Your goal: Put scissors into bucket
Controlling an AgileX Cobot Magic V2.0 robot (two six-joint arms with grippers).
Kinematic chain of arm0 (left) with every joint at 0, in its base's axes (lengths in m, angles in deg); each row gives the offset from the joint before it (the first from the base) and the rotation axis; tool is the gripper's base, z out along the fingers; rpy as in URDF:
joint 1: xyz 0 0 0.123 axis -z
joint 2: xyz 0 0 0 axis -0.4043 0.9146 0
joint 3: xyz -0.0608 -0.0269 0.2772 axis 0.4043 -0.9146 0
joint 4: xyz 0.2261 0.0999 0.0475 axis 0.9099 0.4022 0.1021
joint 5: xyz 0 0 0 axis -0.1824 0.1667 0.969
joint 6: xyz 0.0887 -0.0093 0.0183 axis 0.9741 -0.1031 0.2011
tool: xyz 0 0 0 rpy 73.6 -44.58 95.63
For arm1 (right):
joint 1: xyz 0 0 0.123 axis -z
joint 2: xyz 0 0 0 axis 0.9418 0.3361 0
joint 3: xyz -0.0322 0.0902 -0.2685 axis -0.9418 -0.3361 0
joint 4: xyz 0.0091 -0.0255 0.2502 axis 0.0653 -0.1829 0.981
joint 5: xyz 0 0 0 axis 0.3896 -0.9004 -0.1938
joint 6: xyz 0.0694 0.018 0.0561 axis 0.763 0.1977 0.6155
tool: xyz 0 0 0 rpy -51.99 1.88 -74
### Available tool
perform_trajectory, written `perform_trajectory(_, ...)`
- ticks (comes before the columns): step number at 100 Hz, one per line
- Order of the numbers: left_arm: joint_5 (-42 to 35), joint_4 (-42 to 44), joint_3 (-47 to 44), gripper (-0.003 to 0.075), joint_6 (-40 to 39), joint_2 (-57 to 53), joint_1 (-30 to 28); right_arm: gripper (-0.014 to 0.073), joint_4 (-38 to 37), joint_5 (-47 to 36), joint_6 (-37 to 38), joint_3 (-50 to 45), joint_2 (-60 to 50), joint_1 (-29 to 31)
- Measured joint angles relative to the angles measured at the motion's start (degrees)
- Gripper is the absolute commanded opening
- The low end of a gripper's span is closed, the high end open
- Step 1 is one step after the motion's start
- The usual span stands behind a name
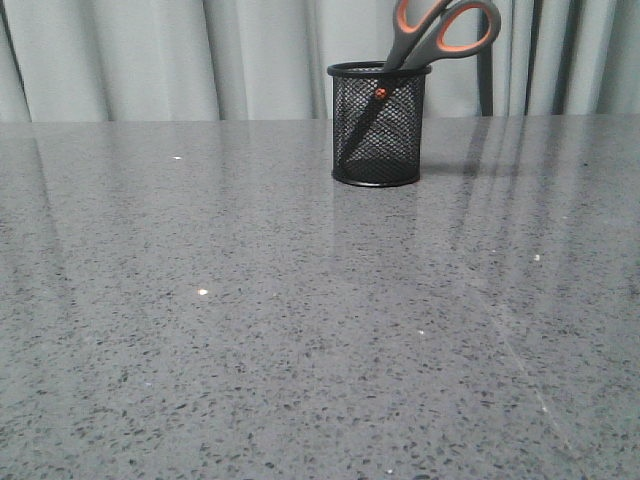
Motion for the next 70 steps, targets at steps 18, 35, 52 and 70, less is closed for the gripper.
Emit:
perform_trajectory(18,0.0,0.0,0.0,-0.002,0.0,0.0,0.0,-0.0045,0.0,0.0,0.0,0.0,0.0,0.0)
perform_trajectory(35,0.0,0.0,0.0,-0.002,0.0,0.0,0.0,-0.0045,0.0,0.0,0.0,0.0,0.0,0.0)
perform_trajectory(52,0.0,0.0,0.0,-0.002,0.0,0.0,0.0,-0.0045,0.0,-0.14,0.0,-0.23,0.0,0.0)
perform_trajectory(70,0.05,0.0,0.0,-0.002,0.0,0.0,0.0,-0.0045,-2.95,-0.72,0.45,-4.43,-1.59,2.75)
